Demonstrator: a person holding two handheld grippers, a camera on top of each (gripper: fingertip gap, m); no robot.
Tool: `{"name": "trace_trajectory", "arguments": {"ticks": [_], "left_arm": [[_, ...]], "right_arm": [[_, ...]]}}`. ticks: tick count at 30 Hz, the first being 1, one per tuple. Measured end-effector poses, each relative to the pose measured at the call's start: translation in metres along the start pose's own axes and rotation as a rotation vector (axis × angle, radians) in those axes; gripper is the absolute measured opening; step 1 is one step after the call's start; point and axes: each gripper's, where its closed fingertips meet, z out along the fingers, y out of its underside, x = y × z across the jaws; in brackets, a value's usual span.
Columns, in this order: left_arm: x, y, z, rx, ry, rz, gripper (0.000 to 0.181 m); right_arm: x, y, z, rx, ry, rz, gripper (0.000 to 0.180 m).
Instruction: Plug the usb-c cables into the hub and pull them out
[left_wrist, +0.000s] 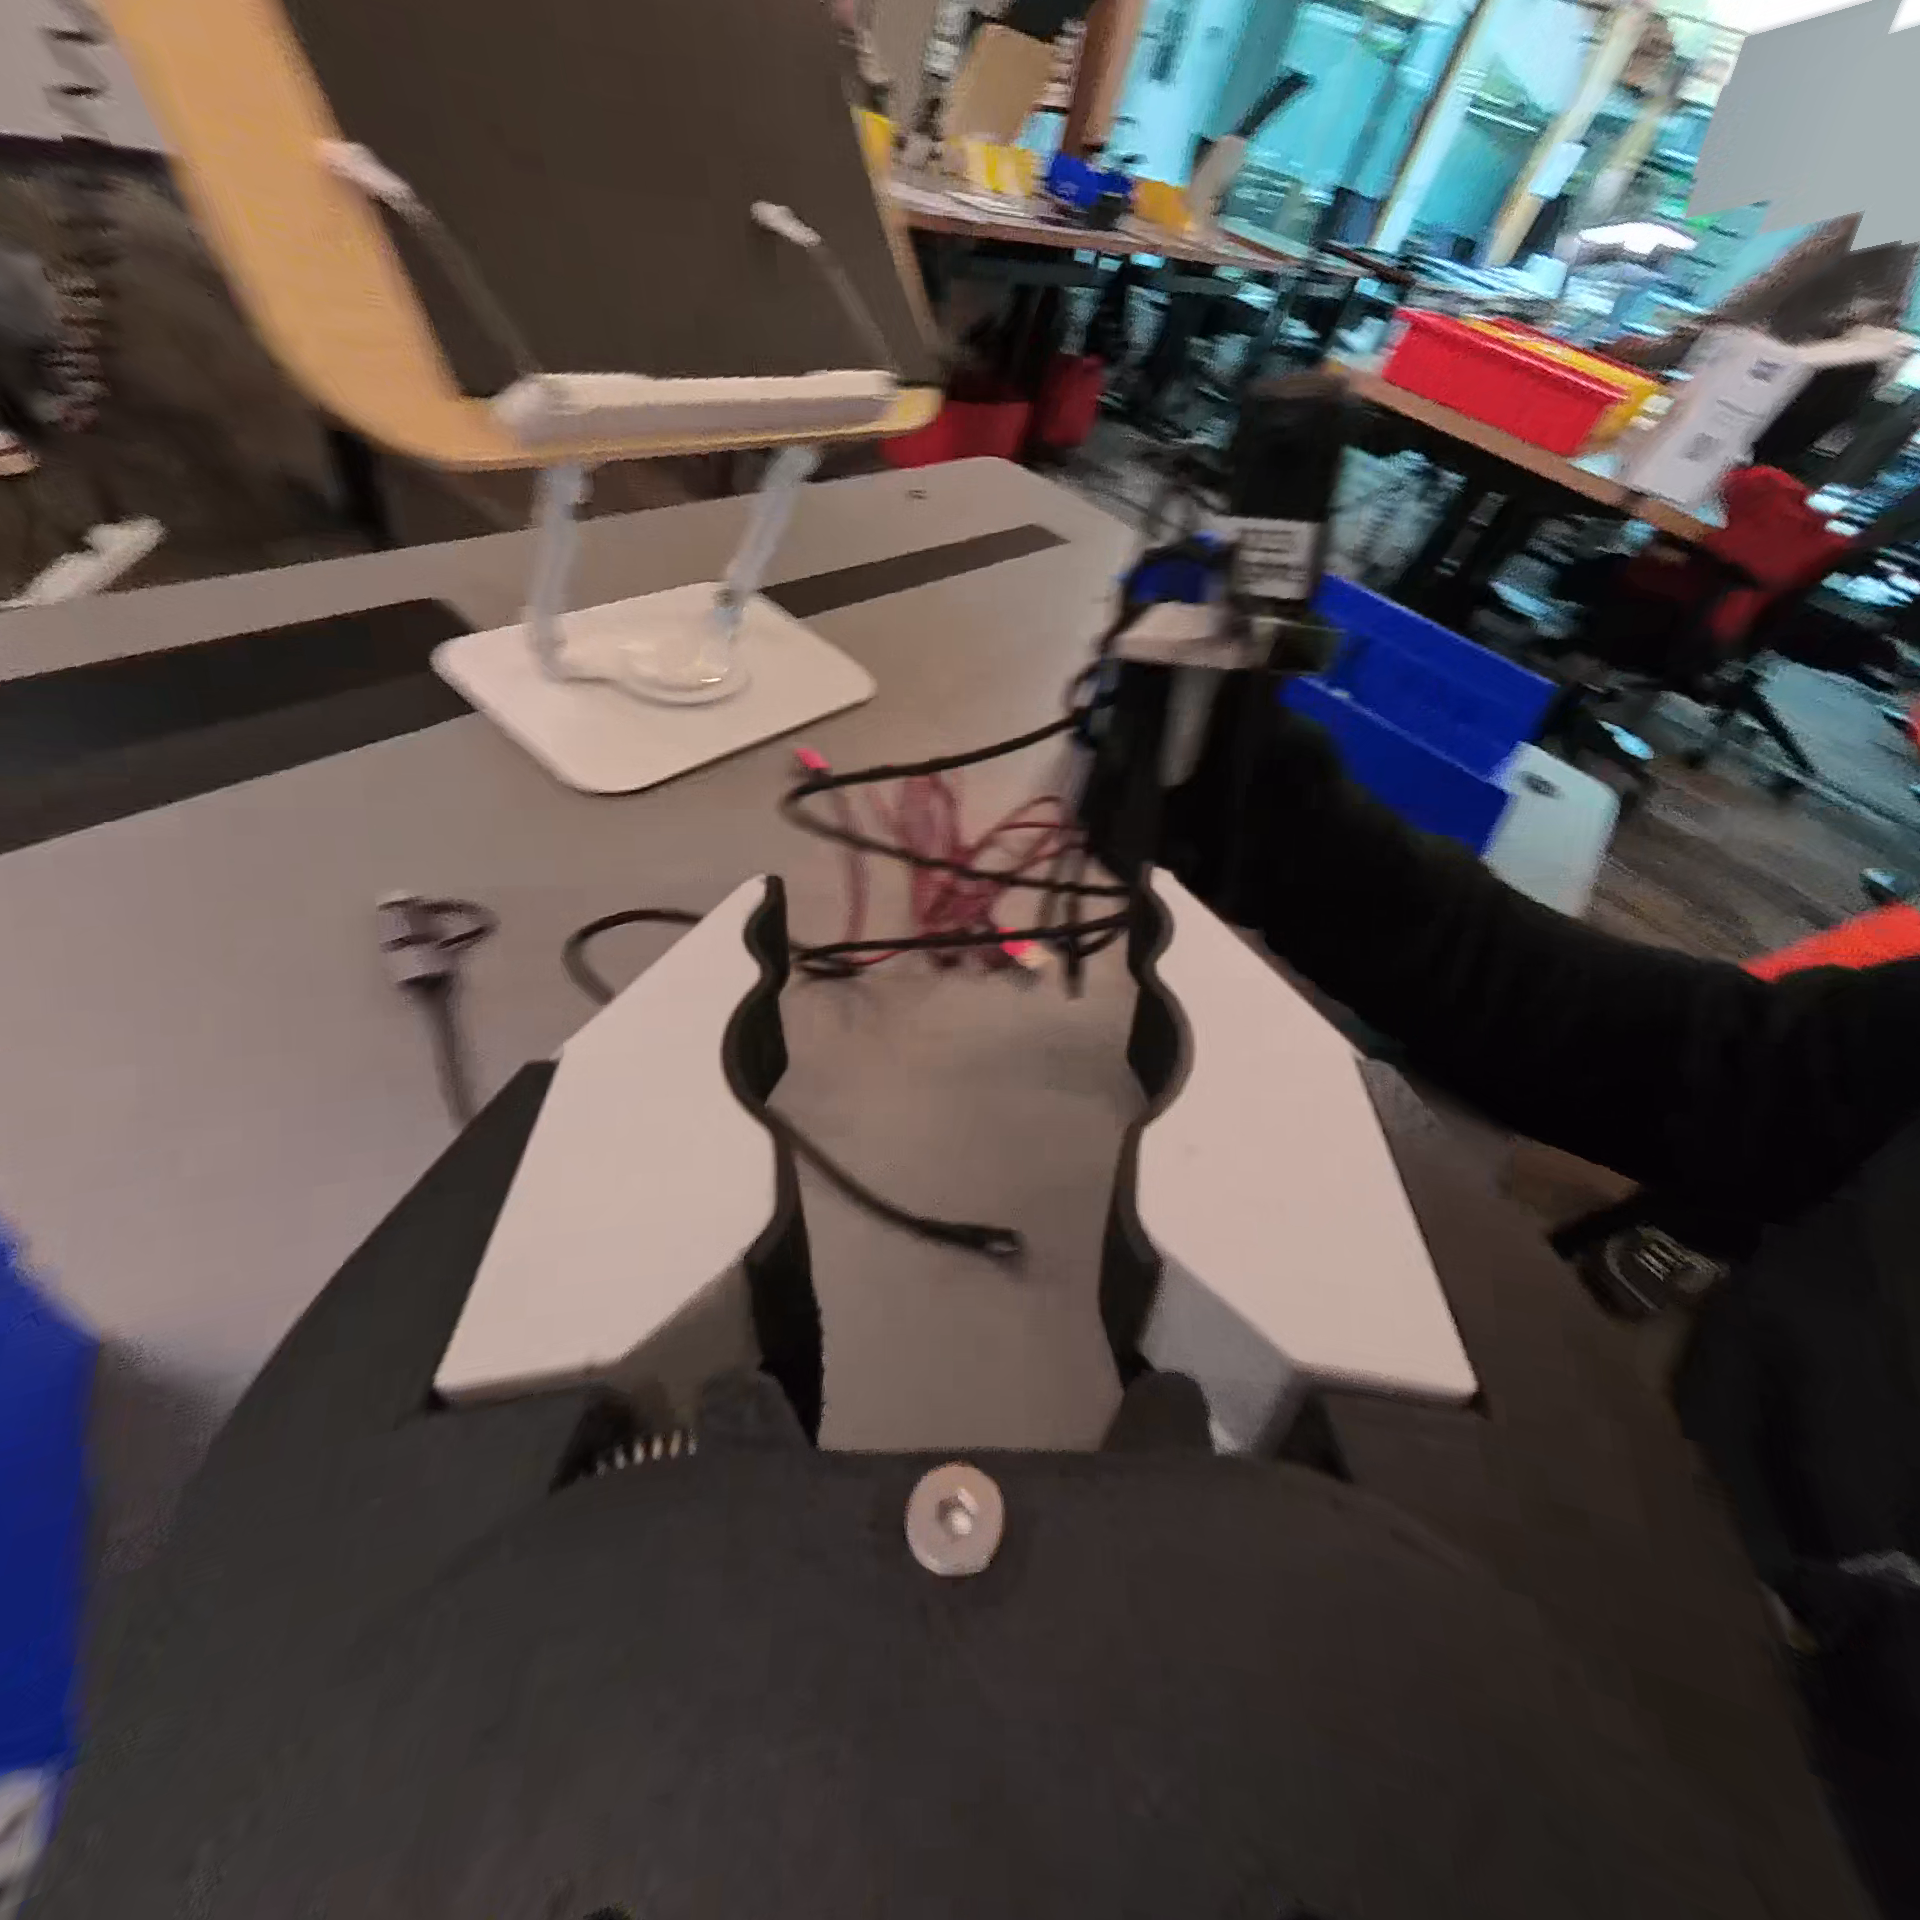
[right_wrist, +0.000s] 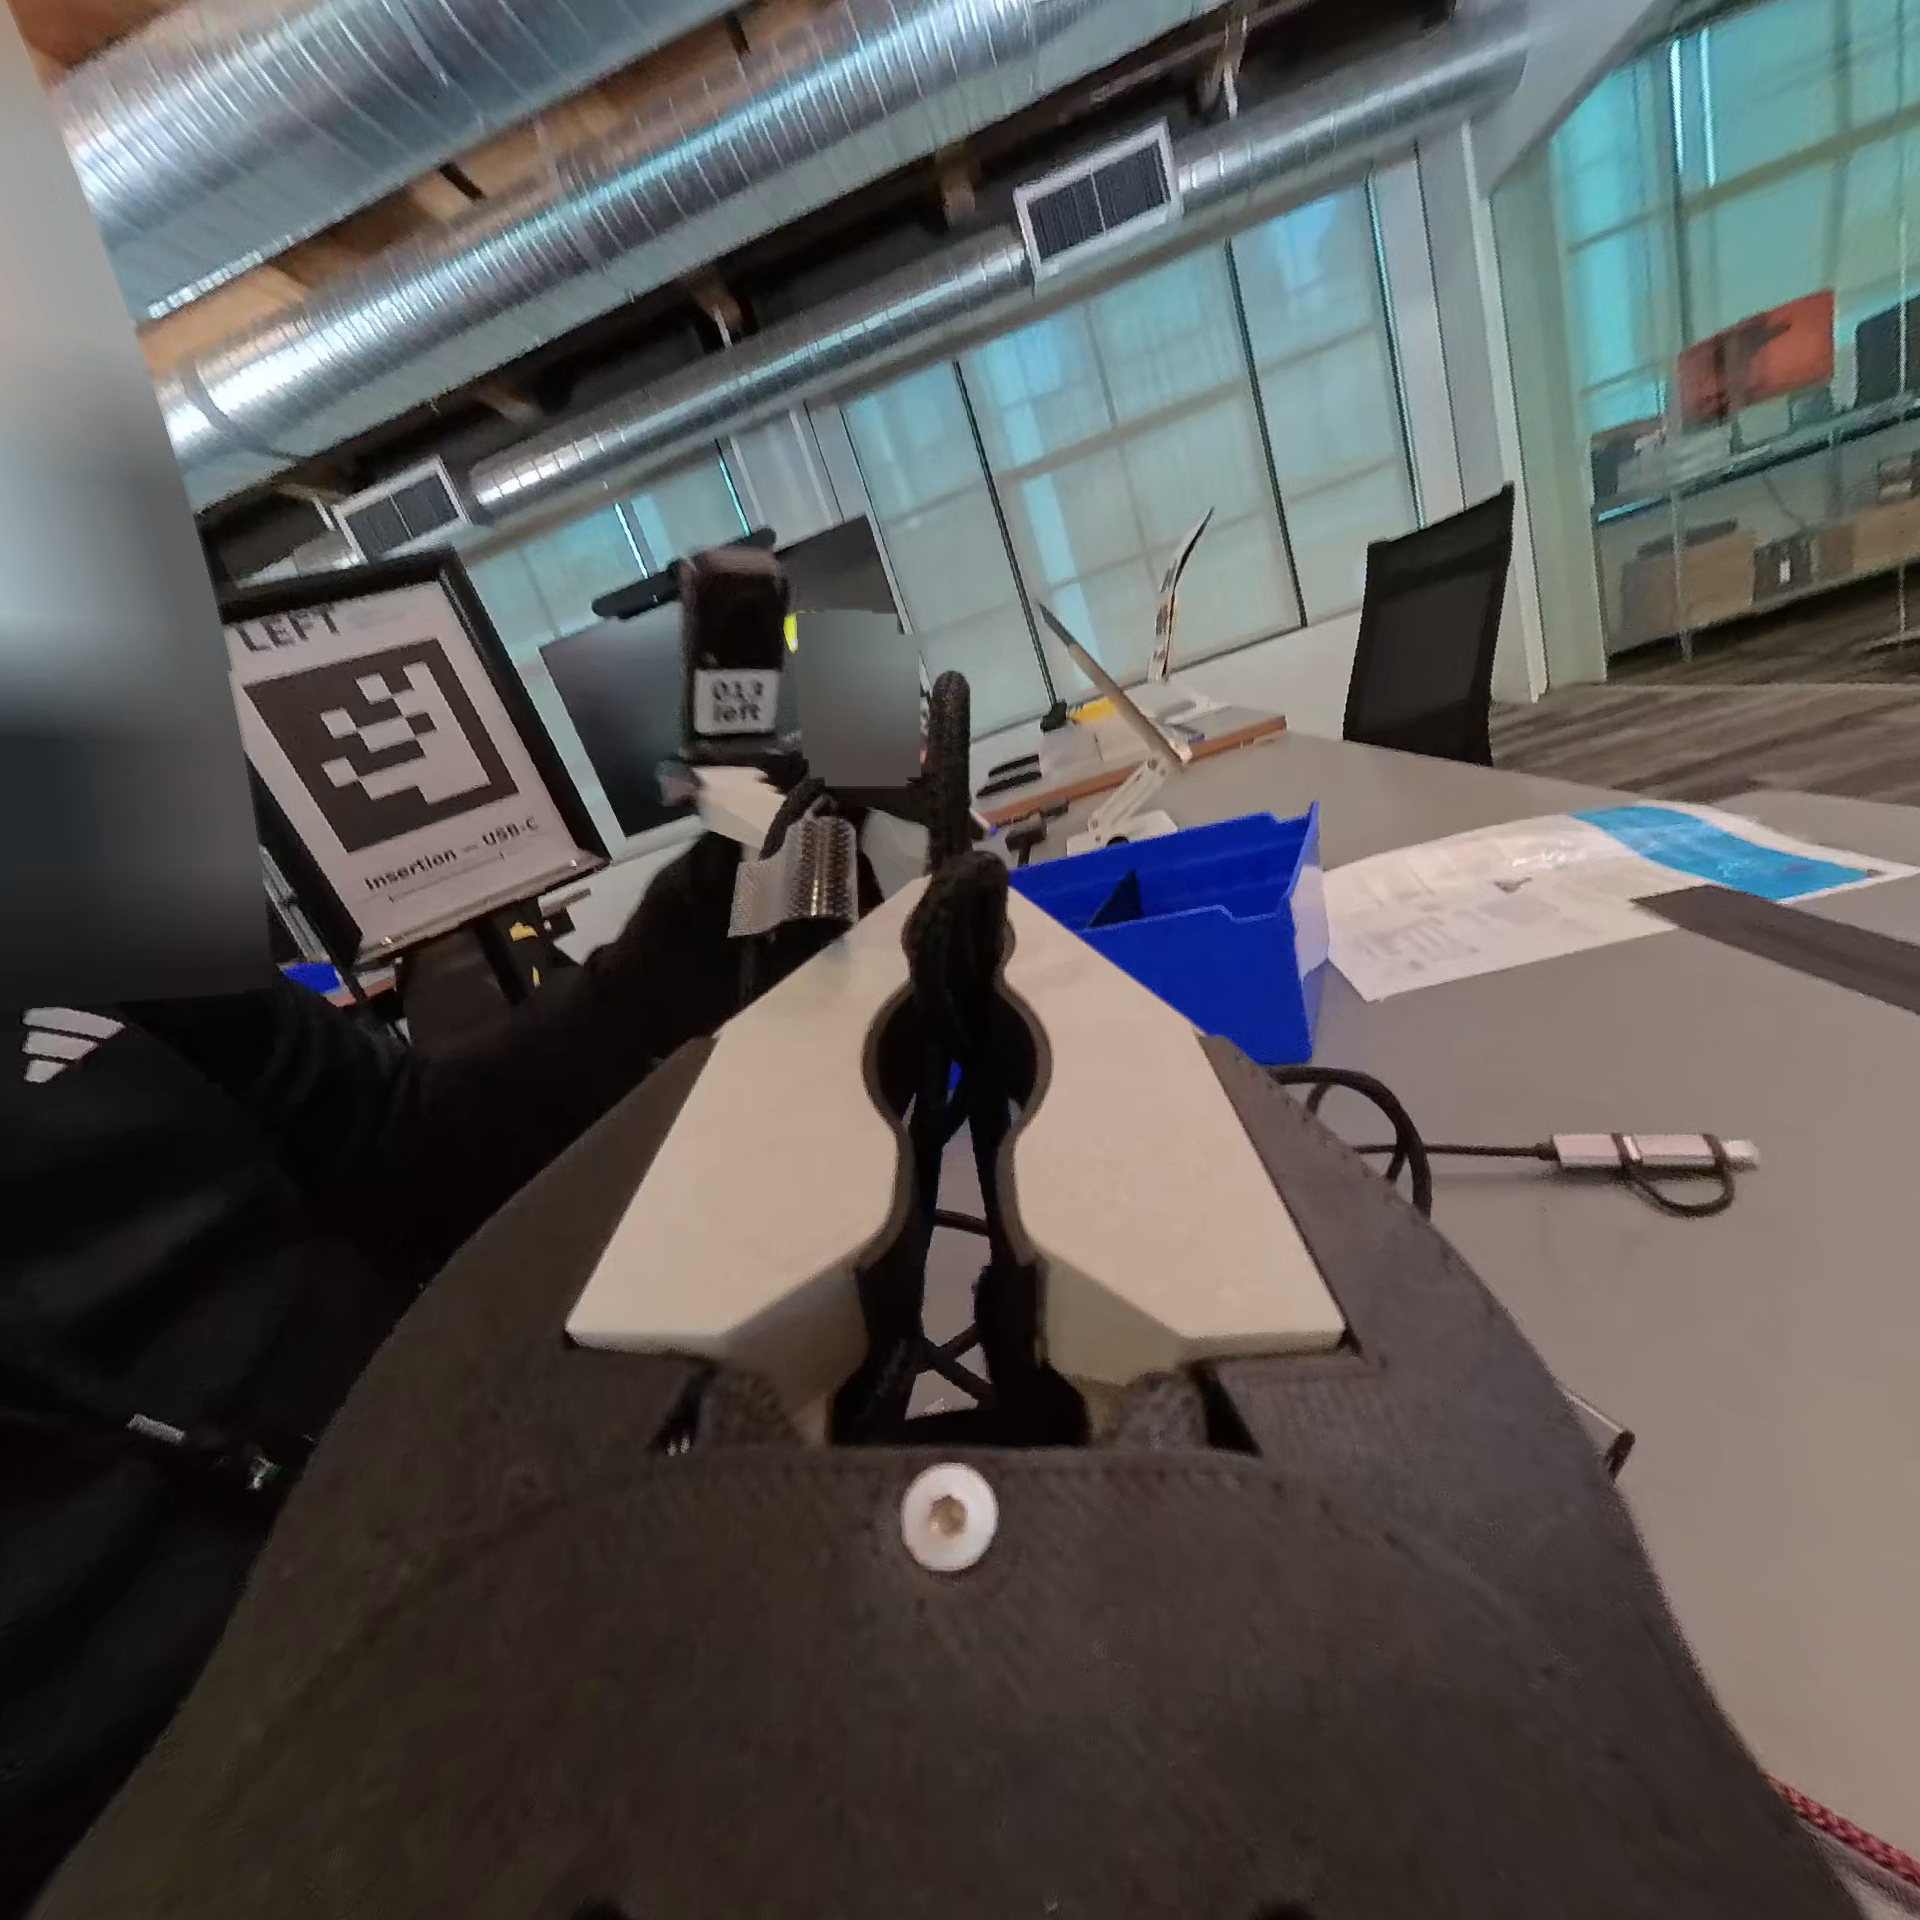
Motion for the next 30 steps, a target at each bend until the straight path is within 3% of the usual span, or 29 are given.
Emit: {"name": "trace_trajectory", "arguments": {"ticks": [6,7,9,12,15,21,27,30], "left_arm": [[0.072,0.054,0.082,-0.198,0.203,-0.007,0.073],[0.075,0.062,0.09,-0.216,0.216,-0.02,0.071],[0.07,0.071,0.1,-0.219,0.202,-0.037,0.046],[0.066,0.07,0.097,-0.181,0.22,-0.077,0.015],[0.061,0.065,0.088,-0.136,0.267,-0.128,0.002],[0.044,0.047,0.059,-0.023,0.392,-0.273,0.001],[0.064,0.044,0.031,-0.04,0.707,-0.326,0.001],[0.071,0.051,0.035,-0.074,0.741,-0.322,0.002]], "right_arm": [[-0.012,0.025,0.025,-0.077,-0.028,0.008,0.0],[-0.016,0.027,0.028,-0.078,-0.044,0.019,0.0],[-0.02,0.033,0.033,-0.088,-0.062,0.035,0.0],[-0.021,0.031,0.034,-0.077,-0.068,0.067,0.0],[-0.024,0.03,0.037,-0.089,-0.079,0.096,0.014],[-0.011,0.032,0.026,-0.159,-0.056,0.15,0.067],[-0.034,0.049,0.027,-0.251,-0.206,0.163,0.069],[-0.053,0.069,0.036,-0.337,-0.269,0.133,0.072]]}}
